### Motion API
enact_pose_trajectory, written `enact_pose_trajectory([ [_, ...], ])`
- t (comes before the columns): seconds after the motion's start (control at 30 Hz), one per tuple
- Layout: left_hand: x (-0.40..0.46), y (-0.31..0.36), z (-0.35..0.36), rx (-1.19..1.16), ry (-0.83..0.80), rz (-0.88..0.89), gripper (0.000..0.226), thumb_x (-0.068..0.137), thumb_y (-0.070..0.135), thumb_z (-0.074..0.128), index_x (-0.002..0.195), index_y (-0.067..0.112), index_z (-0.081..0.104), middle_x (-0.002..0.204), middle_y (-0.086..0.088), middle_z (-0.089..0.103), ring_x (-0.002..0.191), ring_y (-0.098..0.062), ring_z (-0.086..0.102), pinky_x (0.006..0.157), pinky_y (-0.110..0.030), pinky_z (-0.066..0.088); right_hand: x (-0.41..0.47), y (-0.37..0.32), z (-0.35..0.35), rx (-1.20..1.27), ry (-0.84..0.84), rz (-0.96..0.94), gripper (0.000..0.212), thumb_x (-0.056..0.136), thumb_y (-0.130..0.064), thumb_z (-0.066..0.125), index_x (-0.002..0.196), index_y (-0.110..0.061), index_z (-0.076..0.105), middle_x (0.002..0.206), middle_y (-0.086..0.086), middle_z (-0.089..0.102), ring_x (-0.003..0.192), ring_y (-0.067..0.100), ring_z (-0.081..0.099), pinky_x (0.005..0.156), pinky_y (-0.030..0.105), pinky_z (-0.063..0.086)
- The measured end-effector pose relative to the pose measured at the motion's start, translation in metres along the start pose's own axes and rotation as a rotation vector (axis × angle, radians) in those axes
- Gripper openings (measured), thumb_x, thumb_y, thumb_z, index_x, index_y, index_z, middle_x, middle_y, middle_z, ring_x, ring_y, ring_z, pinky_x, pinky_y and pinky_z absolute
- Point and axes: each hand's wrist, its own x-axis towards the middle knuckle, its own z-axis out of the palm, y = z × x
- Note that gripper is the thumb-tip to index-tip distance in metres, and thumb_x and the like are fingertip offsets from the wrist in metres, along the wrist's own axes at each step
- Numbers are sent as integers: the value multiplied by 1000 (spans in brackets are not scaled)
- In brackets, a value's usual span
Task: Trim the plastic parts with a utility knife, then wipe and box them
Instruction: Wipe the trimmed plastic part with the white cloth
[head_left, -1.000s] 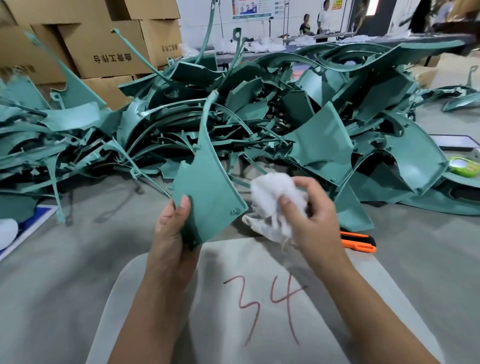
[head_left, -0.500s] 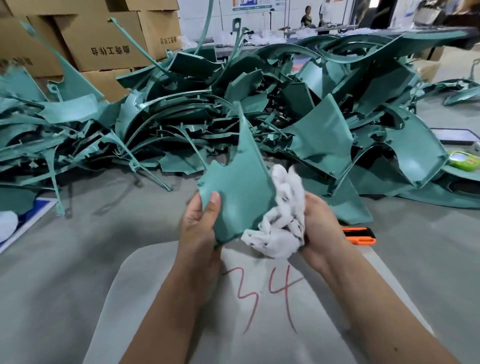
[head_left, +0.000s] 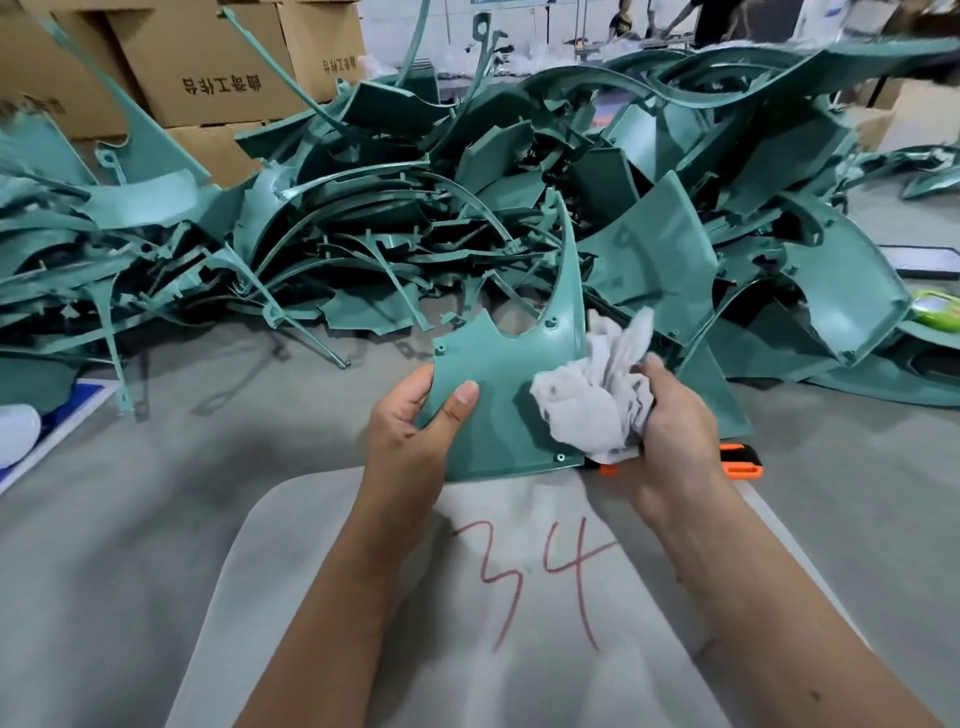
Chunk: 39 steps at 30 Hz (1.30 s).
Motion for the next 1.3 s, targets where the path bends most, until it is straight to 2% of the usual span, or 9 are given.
enact_pose_trajectory([
  [0.1,-2,-5,5,-32,60,17,23,101,16,62,118,27,74,118,-4,76,105,-26,74,82,-33,61,-4,5,2,-338,-216,-91,49,102,-56,55,101,-15,81,103,14,80,96,31,77,80,43,63],
  [0.23,-2,-8,6,-13,97,43,21,101,18,63,119,22,73,118,-4,76,106,-27,74,82,-34,61,-8,13,0,-563,-464,-330,18,93,-25,80,109,-18,76,106,-1,81,101,16,77,83,29,61],
  [0.3,-2,-8,7,-21,114,41,20,99,19,66,116,22,74,115,-5,77,102,-26,75,79,-32,61,-7,15,-1,-611,-429,-411,3,94,-20,78,97,-20,77,96,-9,81,86,8,77,70,21,59],
  [0.37,-1,-9,9,-127,131,-24,23,93,21,71,116,17,74,116,-10,76,103,-28,74,79,-34,61,-8,18,2,-597,-324,-453,31,96,-35,75,85,-6,73,82,1,76,71,18,69,60,39,55],
  [0.5,-4,-9,22,-525,-38,-220,65,78,24,83,137,10,58,126,-10,72,116,-29,69,89,-39,59,-9,16,13,-316,-109,-458,73,91,-56,66,93,16,59,96,47,61,72,34,58,68,61,52],
  [0.6,-10,-15,38,-324,-70,-151,44,82,28,77,126,26,70,122,-5,74,113,-28,71,90,-41,60,-11,19,16,-297,-87,-443,72,97,-57,61,97,15,62,101,44,62,79,54,67,76,72,55],
  [0.77,-5,-13,32,-396,27,-113,33,91,15,67,122,24,72,129,-12,71,116,-33,70,84,-41,61,-10,27,15,-472,-118,-483,55,97,-55,52,101,-5,76,94,6,81,91,24,78,82,46,62],
  [1.07,1,-12,14,-227,-140,-62,35,95,20,66,128,31,68,135,-7,68,126,-30,64,103,-56,52,0,14,5,-486,-37,-546,63,103,-51,52,75,6,58,64,9,58,60,17,52,57,32,44],
  [1.3,3,-2,4,-291,-229,-168,36,94,12,60,119,34,74,133,-7,69,120,-32,67,89,-63,58,0,12,1,-394,-83,-537,70,103,-51,56,79,13,44,63,8,39,55,18,34,46,25,28],
])
